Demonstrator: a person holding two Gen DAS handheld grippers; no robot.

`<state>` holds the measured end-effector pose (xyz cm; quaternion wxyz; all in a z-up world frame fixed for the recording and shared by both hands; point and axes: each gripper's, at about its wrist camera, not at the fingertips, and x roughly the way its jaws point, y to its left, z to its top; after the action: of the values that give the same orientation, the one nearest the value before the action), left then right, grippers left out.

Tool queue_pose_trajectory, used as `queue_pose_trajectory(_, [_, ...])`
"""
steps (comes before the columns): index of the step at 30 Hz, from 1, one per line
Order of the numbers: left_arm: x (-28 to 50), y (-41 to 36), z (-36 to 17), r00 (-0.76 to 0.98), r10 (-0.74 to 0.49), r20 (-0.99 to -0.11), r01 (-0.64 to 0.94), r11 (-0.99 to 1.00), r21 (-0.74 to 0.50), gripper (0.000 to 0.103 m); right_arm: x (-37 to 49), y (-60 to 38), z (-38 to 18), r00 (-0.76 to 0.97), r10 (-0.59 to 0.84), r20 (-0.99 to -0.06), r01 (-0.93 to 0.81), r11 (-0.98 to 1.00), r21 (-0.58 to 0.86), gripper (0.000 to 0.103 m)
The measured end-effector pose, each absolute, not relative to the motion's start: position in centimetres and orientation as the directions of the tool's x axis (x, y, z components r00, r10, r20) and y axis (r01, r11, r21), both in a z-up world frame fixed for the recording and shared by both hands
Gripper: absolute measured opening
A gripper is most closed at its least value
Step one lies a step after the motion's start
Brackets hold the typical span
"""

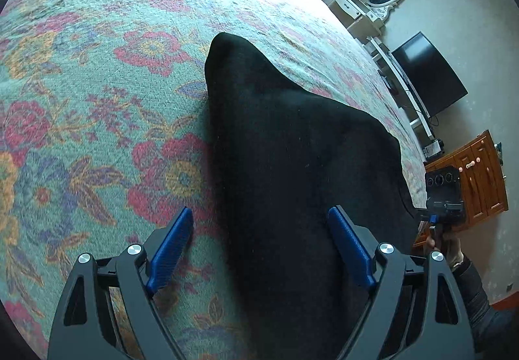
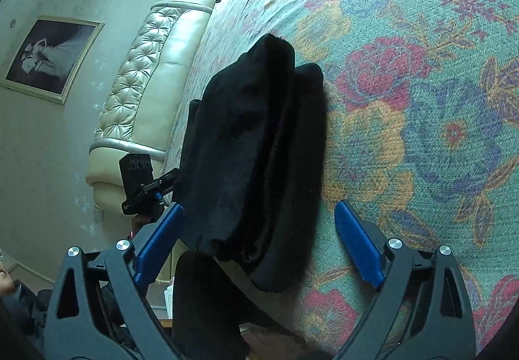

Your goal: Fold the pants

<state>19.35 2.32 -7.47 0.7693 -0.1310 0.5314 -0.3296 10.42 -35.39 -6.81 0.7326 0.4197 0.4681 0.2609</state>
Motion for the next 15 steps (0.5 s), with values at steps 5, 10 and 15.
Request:
queue_pose_trajectory(5, [18.2,3.0,-7.6,0.216,-0.657,-0.722,0.36,0.741,-0.567,0.084,9.9,-33.6,-6.8,0.39,0.801,-0.454,-0.004,0.494,0.869,0.094])
queue_pose_trajectory(10, [17.2,4.2,-8.1,0.17,-0.699,-0.695,0.313,0.707,-0.635,0.084,9.5,-32.9,-6.7,0.395,0.796,-0.458,-0.016,0.505,0.863,0.094])
queue_pose_trajectory(15, [16.7,4.5,-8.1,0.117,-0.733,-0.671,0.282,0.672,-0.685,0.086,9.1,-32.8,-8.1,0.38,0.794,-0.475,0.042,0.498,0.866,0.045])
